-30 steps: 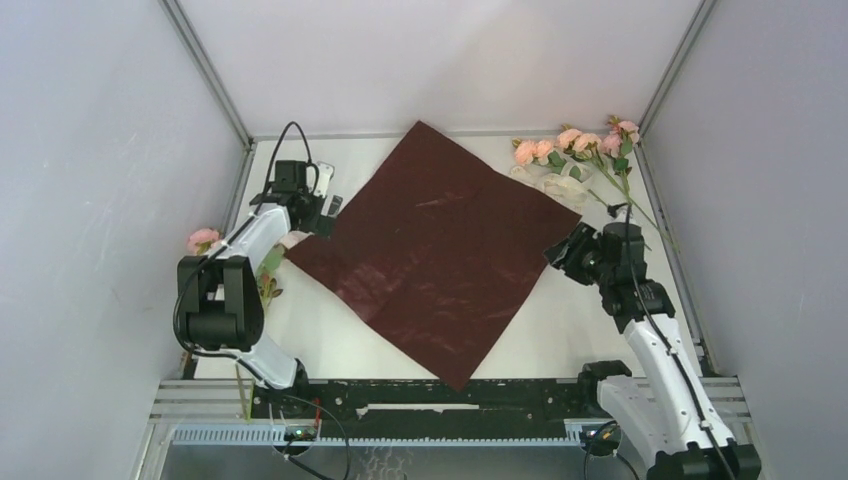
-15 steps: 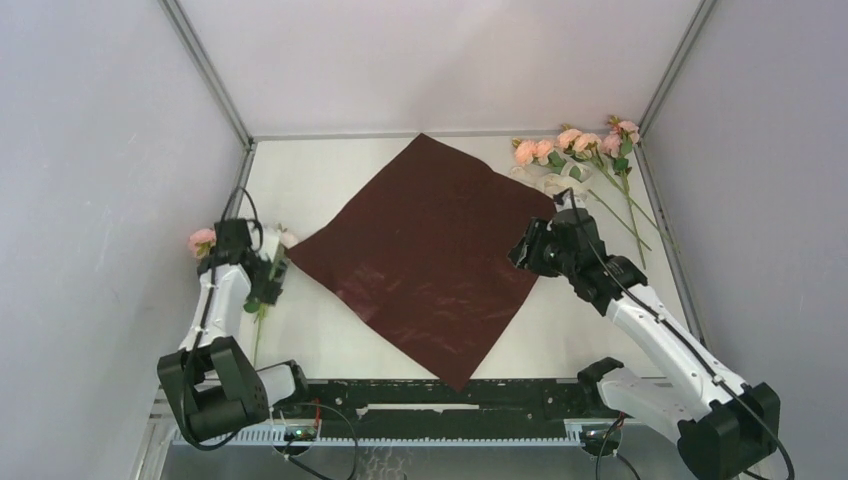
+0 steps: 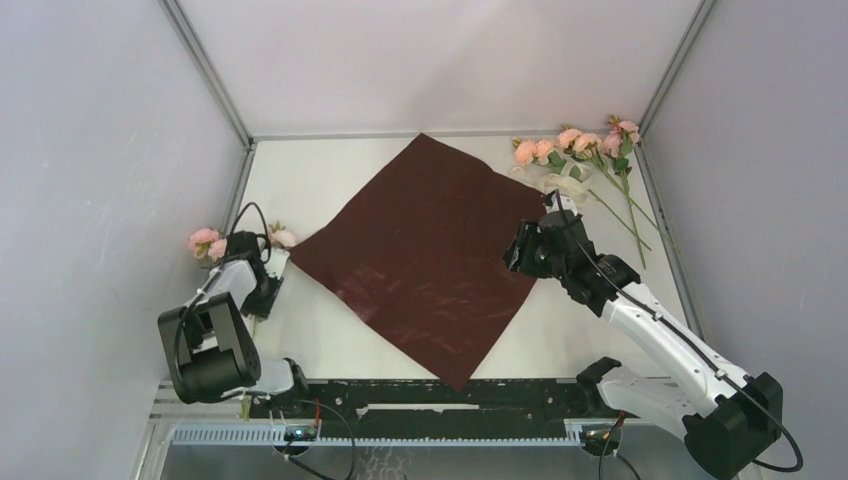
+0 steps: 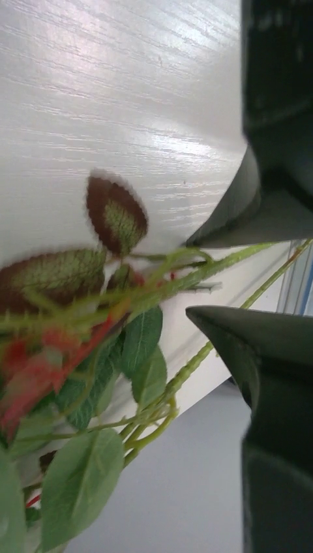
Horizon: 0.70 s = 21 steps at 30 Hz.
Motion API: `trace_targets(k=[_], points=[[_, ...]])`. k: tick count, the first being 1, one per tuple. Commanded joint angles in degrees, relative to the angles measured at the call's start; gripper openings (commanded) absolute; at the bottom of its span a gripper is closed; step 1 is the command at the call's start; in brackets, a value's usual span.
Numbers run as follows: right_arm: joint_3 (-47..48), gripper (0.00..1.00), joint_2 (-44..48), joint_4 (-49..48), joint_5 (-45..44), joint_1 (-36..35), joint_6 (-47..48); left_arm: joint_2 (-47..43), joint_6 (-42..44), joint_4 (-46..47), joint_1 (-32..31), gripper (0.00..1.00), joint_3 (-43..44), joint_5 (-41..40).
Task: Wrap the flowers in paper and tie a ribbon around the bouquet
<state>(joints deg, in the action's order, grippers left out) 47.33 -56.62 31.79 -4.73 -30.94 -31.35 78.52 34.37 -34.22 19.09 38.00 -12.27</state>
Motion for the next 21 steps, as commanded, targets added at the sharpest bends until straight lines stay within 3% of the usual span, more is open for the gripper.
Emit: trace_targets(k=[1,5,7,14,21], points=[[2.2,0.56,1.9,0.8,-3.3,-0.8,0.8,2.0,-0.4,3.5,1.6,0.35,0.5,3.0],[2.2,0.56,2.6,0.4,-3.3,-0.8,0.8,4.5,0.6,-0.5,4.0,0.08,3.4,6.2],[2.2,0.56,3.0,0.3,-3.3,-0.9,0.8,4.4,0.1,-3.5,5.6,0.03,5.4,10.1],[2.6,0.58,3.8,-3.1,0.3,-1.8,3.1,-13.8,-9.3,-8.4,8.0,0.0,15.6,29.2],[9.4,0.76,-2.0,-15.2,7.9,-15.2,13.0,-17.1,-30.5,-8.6,6.8,0.0,34.1,55.5]])
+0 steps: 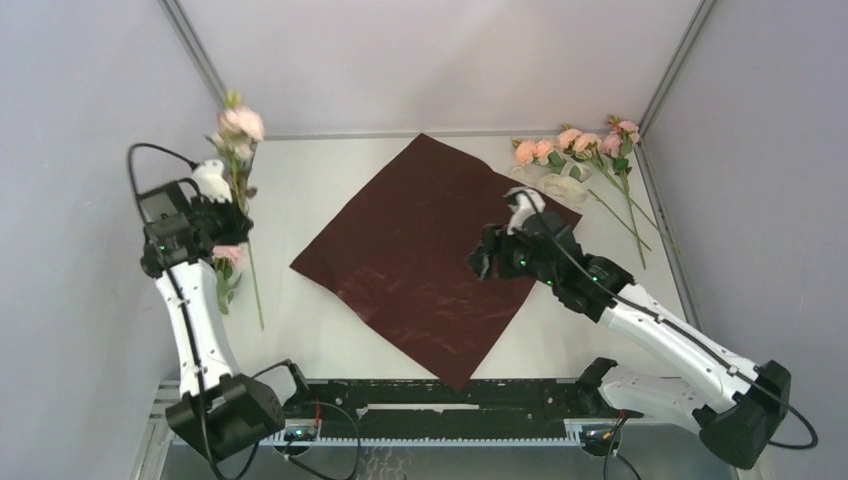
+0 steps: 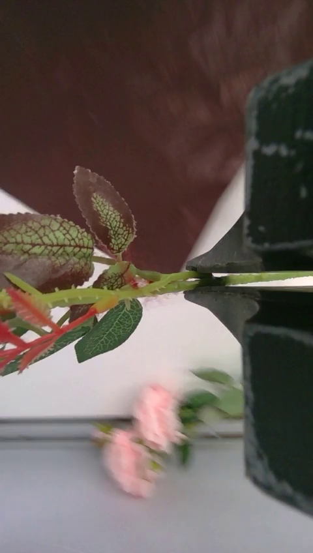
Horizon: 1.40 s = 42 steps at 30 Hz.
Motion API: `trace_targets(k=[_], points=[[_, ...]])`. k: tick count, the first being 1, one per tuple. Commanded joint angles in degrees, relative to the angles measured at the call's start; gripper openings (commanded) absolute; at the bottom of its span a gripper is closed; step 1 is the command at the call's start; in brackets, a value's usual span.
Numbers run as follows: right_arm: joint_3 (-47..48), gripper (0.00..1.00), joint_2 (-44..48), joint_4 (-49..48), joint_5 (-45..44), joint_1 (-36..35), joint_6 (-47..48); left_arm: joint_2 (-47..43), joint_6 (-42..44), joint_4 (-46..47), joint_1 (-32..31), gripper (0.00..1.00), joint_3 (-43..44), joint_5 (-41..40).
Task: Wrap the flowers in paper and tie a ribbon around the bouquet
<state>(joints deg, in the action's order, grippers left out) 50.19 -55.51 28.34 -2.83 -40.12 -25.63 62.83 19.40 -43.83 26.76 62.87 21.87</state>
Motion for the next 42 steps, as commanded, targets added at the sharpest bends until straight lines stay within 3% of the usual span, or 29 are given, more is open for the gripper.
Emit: trace_targets(k=[1,3,7,11,14,19,22,23,24,25,26,27,28,34,36,40,41,42], points=[[8.3,0.77,-6.1,-14.1,7.7,-7.7,8.2,-1.5,-19.2,2.4,-2.5,0.0,10.5,24.5],[12.9,0.8,-11.3,-18.6,10.9,-10.8,9.4,-2.0,-24.8,5.7,-7.4,0.0,11.9,28.5],[24.2,0.85,-24.2,-25.4,16.0,-16.3,10.6,-4.0,-35.1,14.9,-18.8,0.0,10.1,27.4],[35.2,0.85,-34.9,-24.7,12.5,-17.5,7.9,-5.5,-39.8,19.2,-25.9,0.0,8.2,26.9],[41.6,0.8,-41.3,-20.9,9.7,-16.8,5.4,-6.3,-42.8,21.5,-28.1,0.0,6.4,28.0],[43.5,0.48,-46.2,-24.1,15.7,-16.3,1.9,-7.6,-42.8,23.7,-28.9,0.0,2.8,26.7],[44.0,0.06,-47.3,-22.8,13.8,-16.0,0.3,-6.6,-41.4,21.7,-28.9,0.0,2.6,26.4],[43.5,0.0,-47.3,-21.8,12.7,-15.4,-0.6,-6.1,-39.2,18.4,-28.9,0.04,3.3,24.6],[42.7,0.0,-47.2,-20.8,12.3,-14.4,-2.0,-5.5,-34.9,13.7,-28.9,0.24,4.9,22.0],[41.5,0.0,-47.0,-19.8,12.7,-12.3,-3.4,-4.5,-29.5,8.2,-28.9,0.55,7.3,18.1],[40.0,0.0,-46.8,-18.7,13.0,-10.6,-5.0,-3.6,-23.9,3.5,-28.7,0.76,8.8,13.3],[38.5,0.0,-46.7,-17.4,12.8,-8.5,-5.9,-2.9,-18.3,-0.6,-28.7,0.89,9.6,7.4],[37.3,0.0,-46.9,-15.6,12.3,-6.6,-6.1,-2.3,-13.9,-3.3,-28.4,0.94,9.3,1.0],[38.6,0.0,-53.6,-2.9,9.1,1.3,-1.4,-1.7,3.5,0.4,-15.9,0.98,-4.0,-22.1],[42.1,0.0,-58.1,1.2,6.6,2.2,0.6,0.1,7.6,2.2,-9.4,0.98,-7.5,-26.1],[48.1,0.0,-64.6,6.2,5.5,3.3,2.2,6.4,7.6,5.8,0.8,0.98,-12.0,-31.3],[49.0,0.05,-65.7,6.5,5.5,3.6,2.0,8.4,7.6,7.2,2.5,0.98,-12.9,-32.8],[49.9,0.18,-66.6,6.9,5.5,3.8,1.8,10.3,7.6,8.6,4.2,0.98,-13.6,-33.9]])
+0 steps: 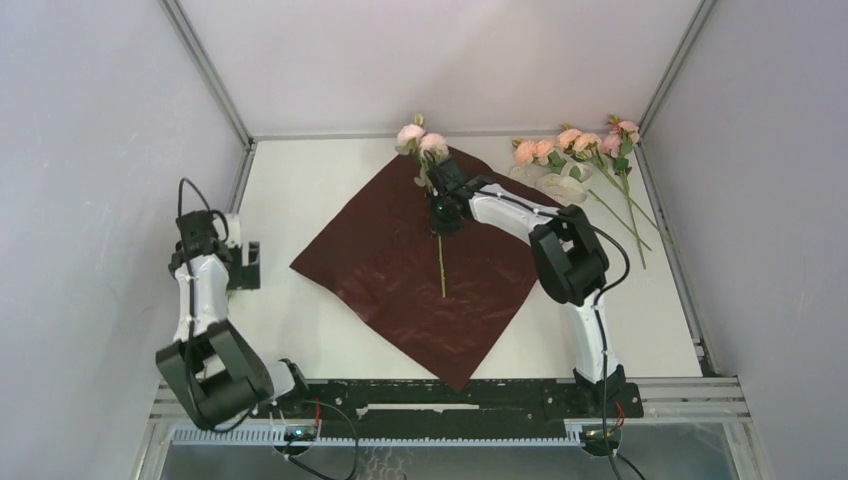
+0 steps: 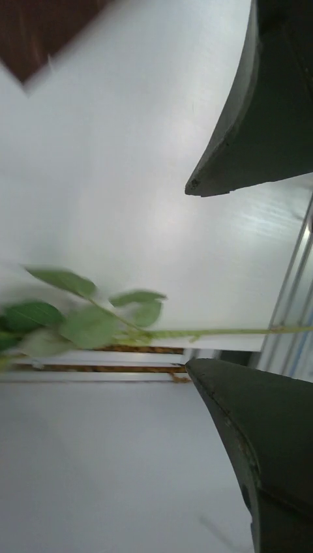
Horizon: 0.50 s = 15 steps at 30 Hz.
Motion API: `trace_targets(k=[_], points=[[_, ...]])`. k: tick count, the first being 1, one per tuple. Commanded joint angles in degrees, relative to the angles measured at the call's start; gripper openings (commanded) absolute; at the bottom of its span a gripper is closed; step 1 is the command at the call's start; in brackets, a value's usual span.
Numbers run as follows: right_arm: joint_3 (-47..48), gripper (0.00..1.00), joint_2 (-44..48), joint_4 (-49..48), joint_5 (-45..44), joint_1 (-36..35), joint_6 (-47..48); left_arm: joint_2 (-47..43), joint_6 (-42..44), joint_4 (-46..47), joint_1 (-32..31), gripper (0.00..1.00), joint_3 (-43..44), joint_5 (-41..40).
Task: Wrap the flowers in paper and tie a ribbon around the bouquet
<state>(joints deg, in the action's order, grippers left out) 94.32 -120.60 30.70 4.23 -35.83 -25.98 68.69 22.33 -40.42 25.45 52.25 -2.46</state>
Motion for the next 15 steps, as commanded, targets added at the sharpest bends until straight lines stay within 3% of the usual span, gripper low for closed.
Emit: trace_targets(k=[1,2,3,5,15], points=[[6.7,0.31,-2.3,5.3,-1.9,-0.3,2.0,6.4,4.7,6.5,7.0,0.98,-3.6,-10.2],[7.5,0.4,-2.8,6.4,-2.3,-0.3,2.0,8.4,4.7,7.3,8.3,0.98,-3.8,-10.2],[8.0,0.45,-3.0,6.9,-2.6,-0.3,1.9,10.2,12.3,7.6,9.3,0.93,-3.8,-9.9],[7.9,0.5,-2.0,7.0,-2.8,-0.6,2.0,13.8,14.5,7.9,10.6,0.87,-3.5,-9.2],[5.0,0.52,5.9,8.0,-6.5,-4.9,4.0,28.5,10.9,8.9,13.5,0.61,4.2,-1.7]])
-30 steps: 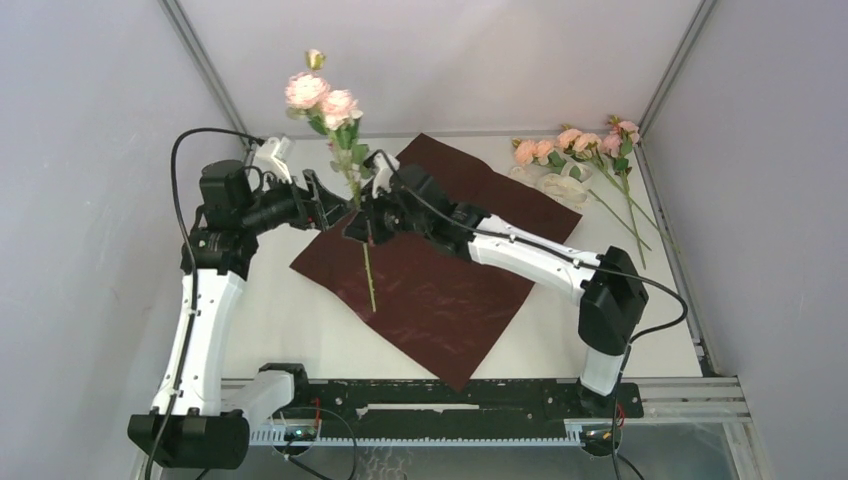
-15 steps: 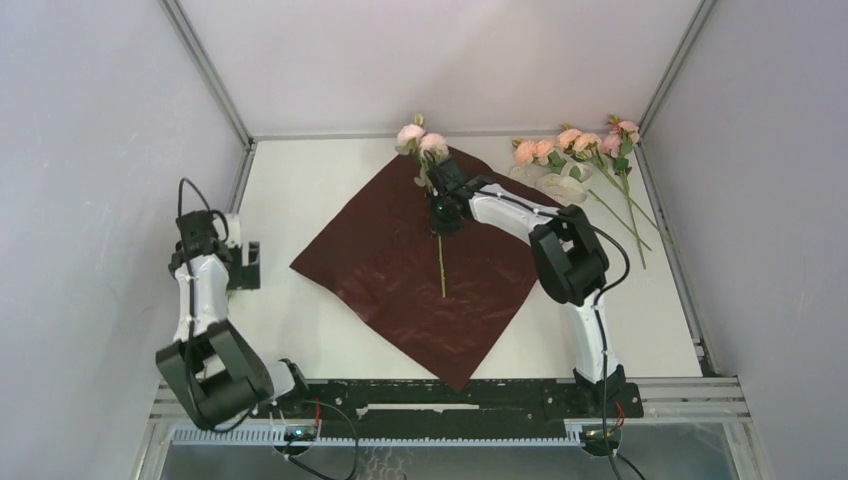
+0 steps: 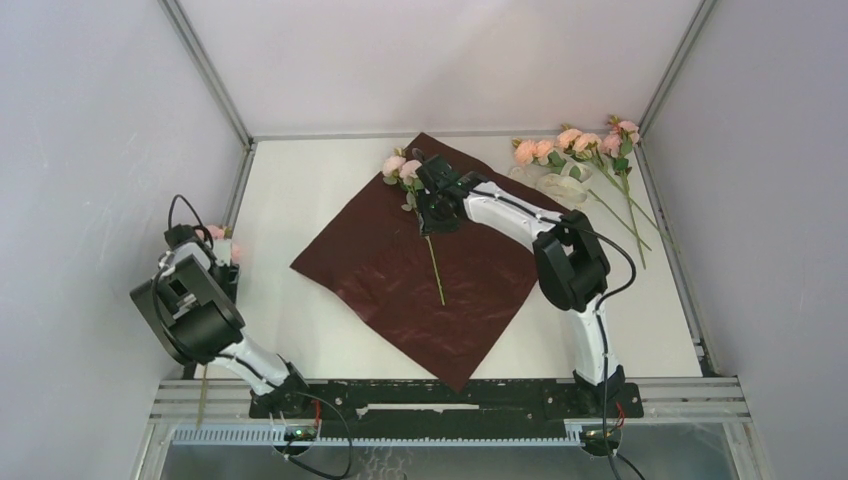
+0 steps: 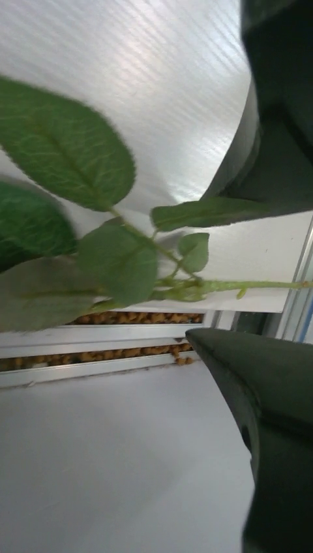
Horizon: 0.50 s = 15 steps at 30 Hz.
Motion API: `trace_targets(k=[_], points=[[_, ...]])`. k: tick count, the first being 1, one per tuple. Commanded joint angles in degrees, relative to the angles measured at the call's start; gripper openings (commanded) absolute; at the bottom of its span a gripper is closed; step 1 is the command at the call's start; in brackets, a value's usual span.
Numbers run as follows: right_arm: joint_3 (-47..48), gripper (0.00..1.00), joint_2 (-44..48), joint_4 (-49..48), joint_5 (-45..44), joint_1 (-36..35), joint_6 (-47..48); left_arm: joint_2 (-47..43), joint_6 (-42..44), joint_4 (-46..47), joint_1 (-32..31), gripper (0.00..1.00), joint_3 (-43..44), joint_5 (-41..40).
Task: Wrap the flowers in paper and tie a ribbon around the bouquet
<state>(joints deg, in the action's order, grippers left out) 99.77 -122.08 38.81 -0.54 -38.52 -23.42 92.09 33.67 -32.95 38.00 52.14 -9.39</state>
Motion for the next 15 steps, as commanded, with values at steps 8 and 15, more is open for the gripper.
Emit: trace_targets(k=[8,15], points=[[-5.7,0.53,14.6,-1.6,-2.1,-3.5,2.0,6.6,-0.7,-5.6,1.0,0.02,5.6,17.7],[-13.1,0.56,23.2,-8.4,-1.3,-6.6,4.7,-8.6,-8.1,-14.0,1.0,0.0,9.9,40.9]])
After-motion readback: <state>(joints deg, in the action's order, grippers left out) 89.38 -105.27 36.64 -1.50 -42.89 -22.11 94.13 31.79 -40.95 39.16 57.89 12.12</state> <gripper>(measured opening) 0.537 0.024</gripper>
